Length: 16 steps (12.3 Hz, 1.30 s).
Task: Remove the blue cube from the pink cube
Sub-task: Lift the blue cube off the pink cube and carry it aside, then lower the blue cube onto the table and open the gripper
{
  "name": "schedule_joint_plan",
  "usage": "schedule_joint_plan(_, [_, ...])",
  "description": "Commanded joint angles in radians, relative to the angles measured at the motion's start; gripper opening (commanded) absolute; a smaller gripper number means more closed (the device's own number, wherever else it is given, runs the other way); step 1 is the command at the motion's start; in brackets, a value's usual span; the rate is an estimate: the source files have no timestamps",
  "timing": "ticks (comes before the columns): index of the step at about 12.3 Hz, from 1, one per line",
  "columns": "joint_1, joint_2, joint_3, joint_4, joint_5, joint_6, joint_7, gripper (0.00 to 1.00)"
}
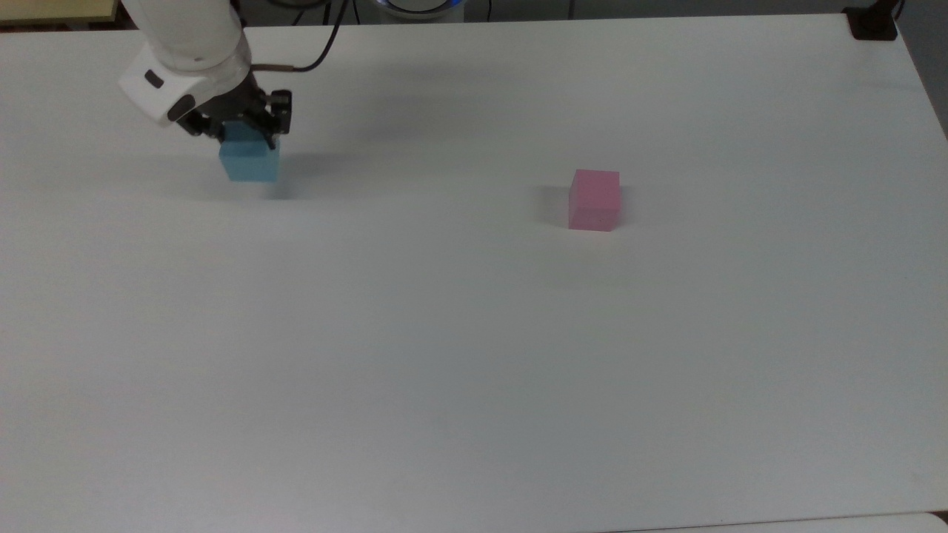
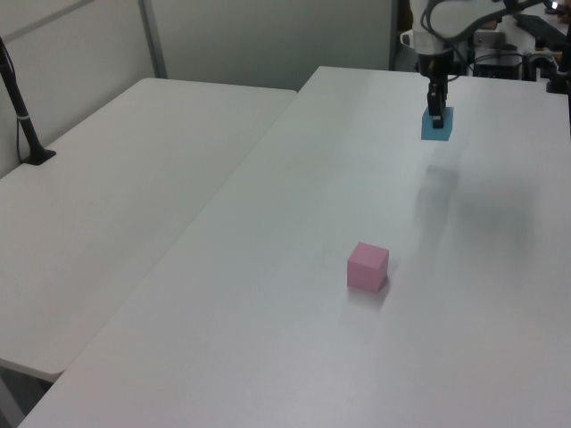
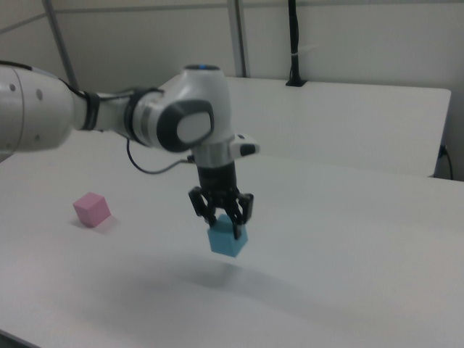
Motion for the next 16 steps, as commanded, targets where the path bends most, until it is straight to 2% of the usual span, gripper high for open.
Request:
schedule_joint_plan(1, [0.016,0.012,-0.022,-0.110,0.016,0.181,-0.019,0.39])
schedule_joint_plan(7, [0.019,0.057,-0.022,-0.110,0.016,0.250,-0.010,0.39])
schedule_joint_plan(8, [0.019,0.066,-0.022,-0.107,0.016,0.250,-0.009,0.45])
schedule_joint_plan(9, [0.018,0.069,-0.022,-0.104,0.016,0.250,-0.006,0.88])
schedule_joint_plan(10, [0.016,0.070,-0.022,-0.102,0.018,0.252,-0.001,1.00])
schedule_joint_plan(13, [0.015,0.063,-0.023,-0.087,0.018,0.241,0.092,1.00])
schedule_joint_plan(16, [0.018,0.025,-0.023,-0.041,0.018,0.168,0.201,1.00])
